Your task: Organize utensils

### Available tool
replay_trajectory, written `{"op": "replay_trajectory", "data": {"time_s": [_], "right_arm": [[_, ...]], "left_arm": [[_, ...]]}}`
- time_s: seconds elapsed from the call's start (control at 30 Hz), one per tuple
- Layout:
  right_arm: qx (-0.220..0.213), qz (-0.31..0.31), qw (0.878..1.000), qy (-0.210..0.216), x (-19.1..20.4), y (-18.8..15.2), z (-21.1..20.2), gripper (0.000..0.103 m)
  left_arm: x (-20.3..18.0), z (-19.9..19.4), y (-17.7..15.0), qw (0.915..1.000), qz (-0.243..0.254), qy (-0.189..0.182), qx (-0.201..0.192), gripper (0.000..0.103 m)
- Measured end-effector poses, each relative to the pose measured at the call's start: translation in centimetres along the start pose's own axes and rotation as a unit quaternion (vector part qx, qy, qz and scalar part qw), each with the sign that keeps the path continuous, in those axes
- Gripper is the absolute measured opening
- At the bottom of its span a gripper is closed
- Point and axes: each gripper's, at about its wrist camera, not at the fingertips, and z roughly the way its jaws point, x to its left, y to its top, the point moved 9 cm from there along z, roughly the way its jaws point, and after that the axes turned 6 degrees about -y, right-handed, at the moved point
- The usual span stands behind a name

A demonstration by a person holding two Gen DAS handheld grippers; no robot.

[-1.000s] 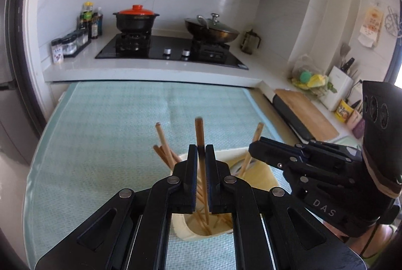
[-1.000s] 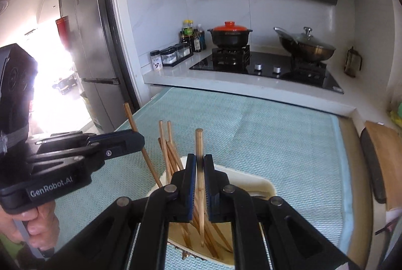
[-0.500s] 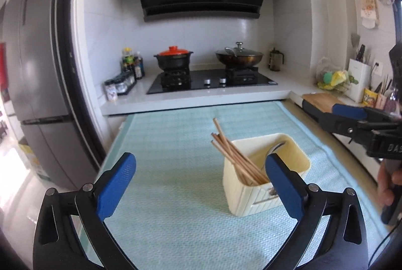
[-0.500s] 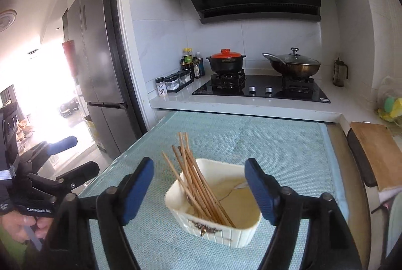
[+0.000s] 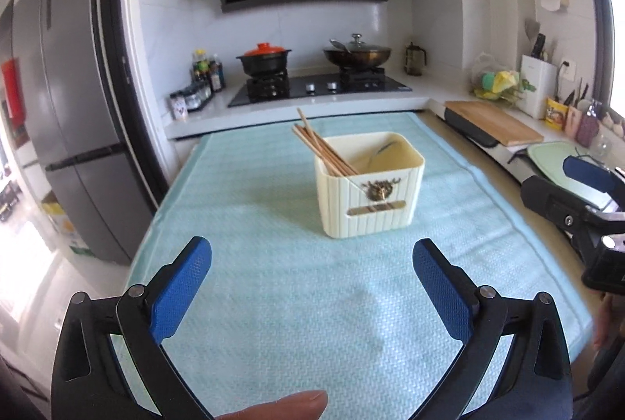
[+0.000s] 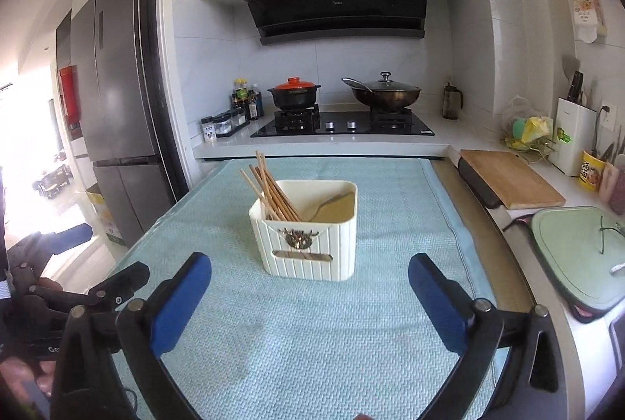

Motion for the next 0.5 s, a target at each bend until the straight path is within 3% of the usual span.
{"op": "replay_trajectory", "data": {"time_s": [0.2, 0.5], "right_arm": [[-0.004, -0.018, 1.000, -0.020, 0.5, -1.2, -3.0, 0.103], [-0.012, -0.021, 1.000, -0.011, 1.4, -0.6, -5.2, 0.103]], "left_arm": [[0.0, -2.0, -0.4, 0.9998, -0.016, 0.007, -0.004, 0.103], [1.2, -3.1, -0.1, 0.9986, -0.048, 0.020, -0.005, 0.103]]}}
